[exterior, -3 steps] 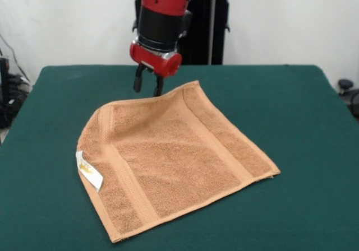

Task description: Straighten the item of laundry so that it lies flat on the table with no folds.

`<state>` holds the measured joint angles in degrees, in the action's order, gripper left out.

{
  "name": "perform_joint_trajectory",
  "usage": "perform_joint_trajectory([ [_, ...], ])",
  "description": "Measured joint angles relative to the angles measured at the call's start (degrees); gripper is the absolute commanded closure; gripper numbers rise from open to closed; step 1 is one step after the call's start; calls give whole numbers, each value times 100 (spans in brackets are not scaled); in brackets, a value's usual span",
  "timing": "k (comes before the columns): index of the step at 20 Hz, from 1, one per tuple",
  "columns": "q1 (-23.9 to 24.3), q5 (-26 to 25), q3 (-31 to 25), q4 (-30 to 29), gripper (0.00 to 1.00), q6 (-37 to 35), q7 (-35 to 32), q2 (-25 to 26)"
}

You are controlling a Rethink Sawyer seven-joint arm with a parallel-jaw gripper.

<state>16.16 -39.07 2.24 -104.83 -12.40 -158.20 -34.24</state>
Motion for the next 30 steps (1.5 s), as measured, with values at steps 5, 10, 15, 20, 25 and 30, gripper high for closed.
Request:
perform_joint_trajectory([
  [5, 111, -42, -131, -8, 0, -69, 0, -44],
  [10, 231, -41, -334, -65, 0, -327, 0, -267],
  [15, 311, -41, -411, -88, 0, -515, 0, -444],
  [20, 441, -42, -554, -181, 0, -705, 0, -679],
  [25, 493, -43, -670, -267, 0, -860, 0, -880],
  [30, 495, -44, -754, -267, 0, -899, 0, -926],
])
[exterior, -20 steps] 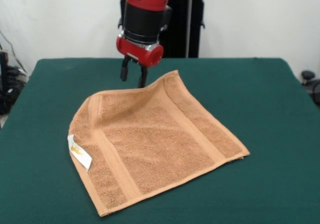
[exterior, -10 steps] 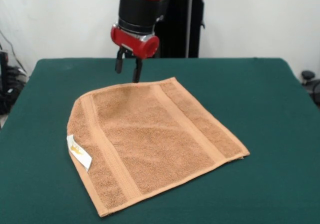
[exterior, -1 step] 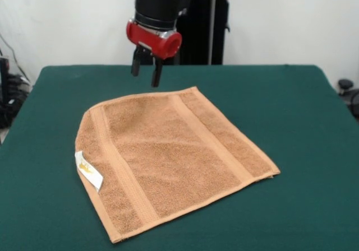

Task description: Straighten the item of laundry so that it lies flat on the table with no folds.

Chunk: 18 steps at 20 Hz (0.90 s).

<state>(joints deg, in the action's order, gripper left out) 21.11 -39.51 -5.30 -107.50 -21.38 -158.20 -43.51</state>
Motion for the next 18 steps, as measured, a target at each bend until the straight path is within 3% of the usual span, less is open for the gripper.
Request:
perform_joint_trajectory([
  [18, -27, -2, -409, 218, 0, -1, 0, 422],
])
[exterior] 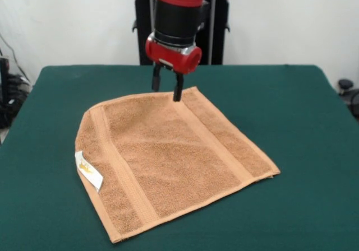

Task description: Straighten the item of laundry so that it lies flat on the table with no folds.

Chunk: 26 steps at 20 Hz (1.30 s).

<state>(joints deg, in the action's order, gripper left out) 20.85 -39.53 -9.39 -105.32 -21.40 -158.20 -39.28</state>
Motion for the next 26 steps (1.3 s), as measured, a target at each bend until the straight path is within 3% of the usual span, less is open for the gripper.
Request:
perform_joint_trajectory([
  [2, -25, -5, -39, 90, 0, 0, 0, 106],
  [3, -88, -59, -70, 192, 100, 1, 0, 197],
  [16, -353, -142, -99, 590, 100, 1, 0, 572],
  [26, -382, 260, -143, 891, 100, -56, 0, 934],
])
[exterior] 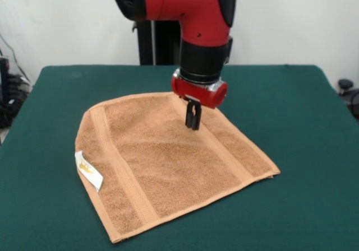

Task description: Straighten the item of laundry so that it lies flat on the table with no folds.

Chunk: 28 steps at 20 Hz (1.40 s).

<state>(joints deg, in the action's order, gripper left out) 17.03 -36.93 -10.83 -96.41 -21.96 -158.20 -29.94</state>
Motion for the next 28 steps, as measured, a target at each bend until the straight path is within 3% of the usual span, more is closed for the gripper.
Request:
perform_joint_trajectory([
  [11, -129, 231, 19, 160, 100, -36, 0, 345],
  [28, -390, 470, 287, 278, 100, -87, 0, 399],
])
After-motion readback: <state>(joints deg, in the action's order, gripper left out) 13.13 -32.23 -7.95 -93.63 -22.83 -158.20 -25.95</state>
